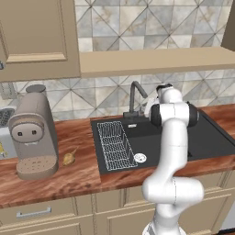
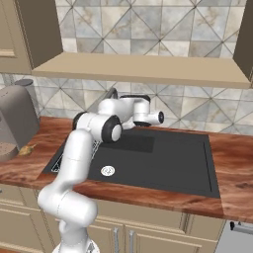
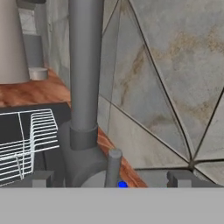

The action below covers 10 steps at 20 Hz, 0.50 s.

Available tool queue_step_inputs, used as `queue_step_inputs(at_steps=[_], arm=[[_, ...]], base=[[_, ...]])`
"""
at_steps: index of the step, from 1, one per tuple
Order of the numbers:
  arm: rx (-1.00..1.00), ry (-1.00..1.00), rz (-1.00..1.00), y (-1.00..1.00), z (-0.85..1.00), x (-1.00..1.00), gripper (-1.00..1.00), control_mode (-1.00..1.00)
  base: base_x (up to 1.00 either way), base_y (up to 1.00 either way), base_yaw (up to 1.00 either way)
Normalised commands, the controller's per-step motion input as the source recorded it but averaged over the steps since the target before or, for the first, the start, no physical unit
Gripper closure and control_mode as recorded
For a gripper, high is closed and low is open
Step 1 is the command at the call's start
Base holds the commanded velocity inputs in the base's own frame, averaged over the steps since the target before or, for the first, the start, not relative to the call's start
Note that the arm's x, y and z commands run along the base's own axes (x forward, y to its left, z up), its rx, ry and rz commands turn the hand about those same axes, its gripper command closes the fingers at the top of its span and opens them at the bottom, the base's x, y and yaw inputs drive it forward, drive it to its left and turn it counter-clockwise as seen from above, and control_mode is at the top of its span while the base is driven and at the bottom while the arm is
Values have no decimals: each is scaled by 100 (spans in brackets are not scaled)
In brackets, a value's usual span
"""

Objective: Turn on the sink faucet. Then move the onion from the counter to the sink. Turn off the sink. Move the vegetable from the sink to the pot next to the stove. Finally move the pot to the front center burner.

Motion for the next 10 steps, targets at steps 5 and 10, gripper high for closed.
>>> queue_step_inputs(at_steps=[5, 10], arm=[[1, 0, 0, 0, -14, 17, -100, -100], [2, 0, 0, 1, -6, 15, -100, -100]], base=[[0, 0, 0], [0, 0, 0]])
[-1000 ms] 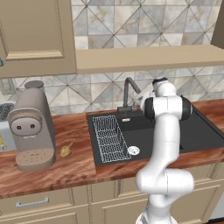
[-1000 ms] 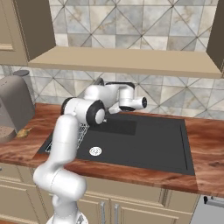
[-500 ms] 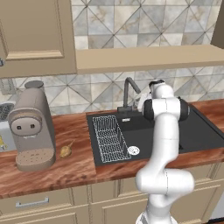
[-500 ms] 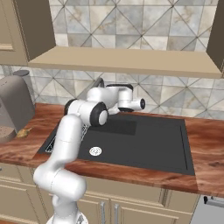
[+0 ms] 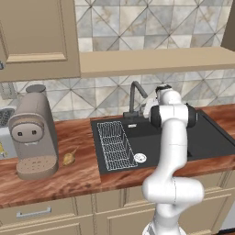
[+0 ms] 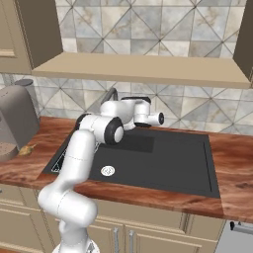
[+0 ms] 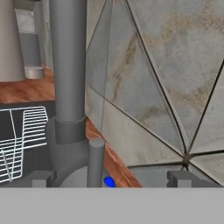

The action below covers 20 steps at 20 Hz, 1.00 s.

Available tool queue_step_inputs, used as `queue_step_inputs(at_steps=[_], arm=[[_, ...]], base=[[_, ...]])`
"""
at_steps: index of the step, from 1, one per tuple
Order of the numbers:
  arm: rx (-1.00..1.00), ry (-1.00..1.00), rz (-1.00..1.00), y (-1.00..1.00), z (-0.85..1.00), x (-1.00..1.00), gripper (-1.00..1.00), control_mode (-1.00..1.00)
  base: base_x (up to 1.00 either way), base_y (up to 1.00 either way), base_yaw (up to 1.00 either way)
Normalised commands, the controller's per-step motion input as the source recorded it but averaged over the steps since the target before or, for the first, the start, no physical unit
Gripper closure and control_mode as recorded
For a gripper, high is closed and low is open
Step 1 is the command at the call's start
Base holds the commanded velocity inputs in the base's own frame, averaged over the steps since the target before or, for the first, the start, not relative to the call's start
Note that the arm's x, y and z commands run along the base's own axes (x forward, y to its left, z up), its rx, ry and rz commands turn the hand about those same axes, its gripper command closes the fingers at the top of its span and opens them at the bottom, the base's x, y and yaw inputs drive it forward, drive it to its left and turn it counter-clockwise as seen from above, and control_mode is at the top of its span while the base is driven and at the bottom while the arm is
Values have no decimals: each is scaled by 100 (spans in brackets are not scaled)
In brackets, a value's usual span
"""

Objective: Turn on the sink faucet. Then move the onion from the counter to the sink. Turn off the sink. Move the vegetable from the sink to the pot next to the stove. Finally move the pot to the front center burner.

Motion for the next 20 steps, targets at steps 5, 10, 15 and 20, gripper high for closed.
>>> queue_step_inputs(at_steps=[5, 10, 15, 20], arm=[[3, 0, 0, 21, 0, 8, -100, -100], [2, 0, 0, 31, 0, 5, -100, -100], [2, 0, 0, 29, 0, 1, -100, -100], [1, 0, 0, 32, -1, 2, 100, -100]], base=[[0, 0, 0], [0, 0, 0], [0, 0, 0], [0, 0, 0]])
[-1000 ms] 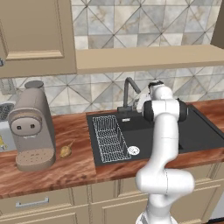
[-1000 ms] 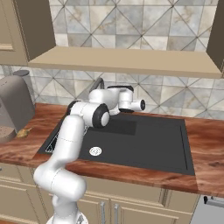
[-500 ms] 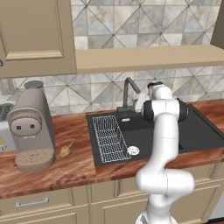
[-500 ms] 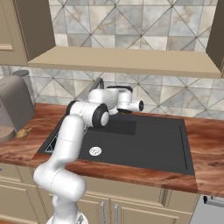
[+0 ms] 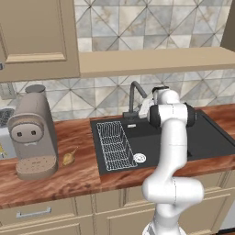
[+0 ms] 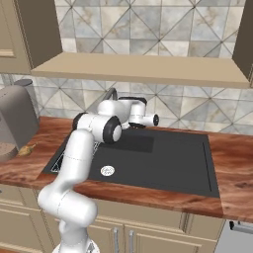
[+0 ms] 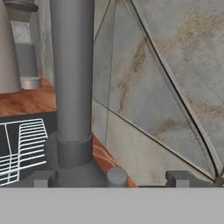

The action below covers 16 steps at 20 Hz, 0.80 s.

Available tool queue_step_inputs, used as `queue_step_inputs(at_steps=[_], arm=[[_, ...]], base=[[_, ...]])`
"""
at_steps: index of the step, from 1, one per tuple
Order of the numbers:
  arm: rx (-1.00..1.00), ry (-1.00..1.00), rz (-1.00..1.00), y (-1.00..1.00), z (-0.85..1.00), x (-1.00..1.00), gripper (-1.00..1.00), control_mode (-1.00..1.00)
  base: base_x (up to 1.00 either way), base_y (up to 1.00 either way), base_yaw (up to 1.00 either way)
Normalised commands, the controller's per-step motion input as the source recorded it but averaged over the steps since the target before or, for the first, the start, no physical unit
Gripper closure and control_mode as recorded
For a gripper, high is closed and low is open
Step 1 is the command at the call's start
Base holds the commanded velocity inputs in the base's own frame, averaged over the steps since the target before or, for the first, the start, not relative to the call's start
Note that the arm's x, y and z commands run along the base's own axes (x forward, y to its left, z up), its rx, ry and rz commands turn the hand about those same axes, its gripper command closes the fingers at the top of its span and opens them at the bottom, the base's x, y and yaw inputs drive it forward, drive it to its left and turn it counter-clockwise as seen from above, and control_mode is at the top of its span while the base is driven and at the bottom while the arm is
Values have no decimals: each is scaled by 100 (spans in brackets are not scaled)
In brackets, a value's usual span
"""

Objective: Turn on the sink faucet. Then move the onion from the counter to the sink. Turn off the sink. Move the vegetable from the sink to the pot next to the stove. Finally move the pot to the front center burner.

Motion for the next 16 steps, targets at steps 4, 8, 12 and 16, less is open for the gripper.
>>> queue_step_inputs(at_steps=[4, 8, 12, 16], arm=[[0, 1, 0, 26, 0, 17, 100, -100], [0, 1, 0, 1, -1, 6, 100, -100], [0, -1, -5, -11, 0, 0, 100, -100], [2, -1, -17, -40, 0, 0, 100, -100]], base=[[0, 0, 0], [0, 0, 0], [0, 0, 0], [0, 0, 0]])
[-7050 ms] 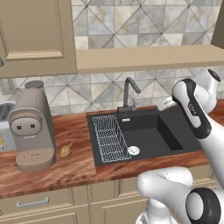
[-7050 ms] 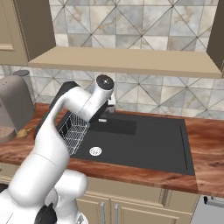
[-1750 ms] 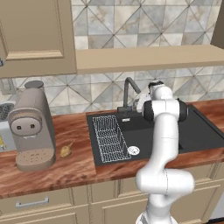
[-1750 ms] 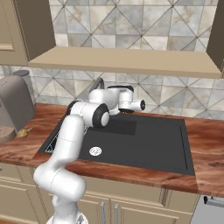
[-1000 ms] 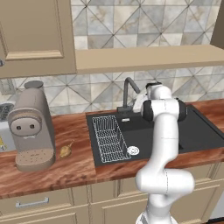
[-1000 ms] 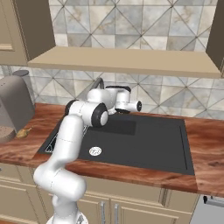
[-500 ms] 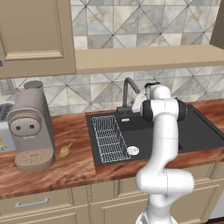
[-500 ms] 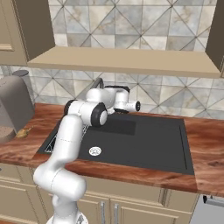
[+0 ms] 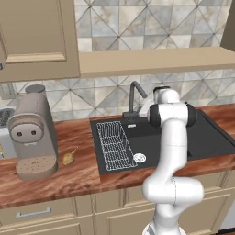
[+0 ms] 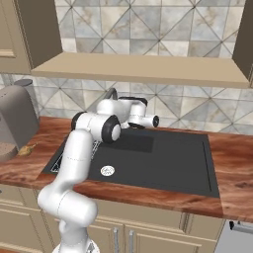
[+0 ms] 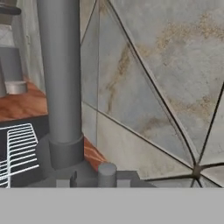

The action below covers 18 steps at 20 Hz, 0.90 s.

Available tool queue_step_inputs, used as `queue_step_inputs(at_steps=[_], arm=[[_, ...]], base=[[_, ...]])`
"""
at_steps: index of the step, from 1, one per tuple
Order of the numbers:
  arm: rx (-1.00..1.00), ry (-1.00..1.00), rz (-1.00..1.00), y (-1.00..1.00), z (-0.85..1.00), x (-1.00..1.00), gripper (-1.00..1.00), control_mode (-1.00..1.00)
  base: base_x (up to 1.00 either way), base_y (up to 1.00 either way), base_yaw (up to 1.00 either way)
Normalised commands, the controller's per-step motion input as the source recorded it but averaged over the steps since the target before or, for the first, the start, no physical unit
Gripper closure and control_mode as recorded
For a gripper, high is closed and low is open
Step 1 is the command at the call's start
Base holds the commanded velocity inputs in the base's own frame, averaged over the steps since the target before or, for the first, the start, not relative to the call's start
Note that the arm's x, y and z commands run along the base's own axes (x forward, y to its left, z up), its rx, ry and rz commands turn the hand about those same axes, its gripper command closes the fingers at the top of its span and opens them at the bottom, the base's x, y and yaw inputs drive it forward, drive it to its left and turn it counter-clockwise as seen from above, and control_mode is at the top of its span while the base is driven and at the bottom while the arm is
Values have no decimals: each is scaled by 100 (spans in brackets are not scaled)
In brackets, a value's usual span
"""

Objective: Turn on the sink faucet. Then move the onion from the counter to the sink. Turn off the sink. Move the vegetable from the sink to the pot next to the stove. Finally move the pot to the front center burner.

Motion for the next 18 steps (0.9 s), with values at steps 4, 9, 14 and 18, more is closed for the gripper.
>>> queue_step_inputs(at_steps=[4, 9, 14, 18], arm=[[3, 0, -17, -43, -1, 5, 100, -100], [3, 0, -13, -46, -11, 11, 100, -100], [3, 0, -6, -51, -19, 8, 100, -100], [4, 0, 0, -60, -29, 2, 100, -100]], base=[[0, 0, 0], [0, 0, 0], [0, 0, 0], [0, 0, 0]])
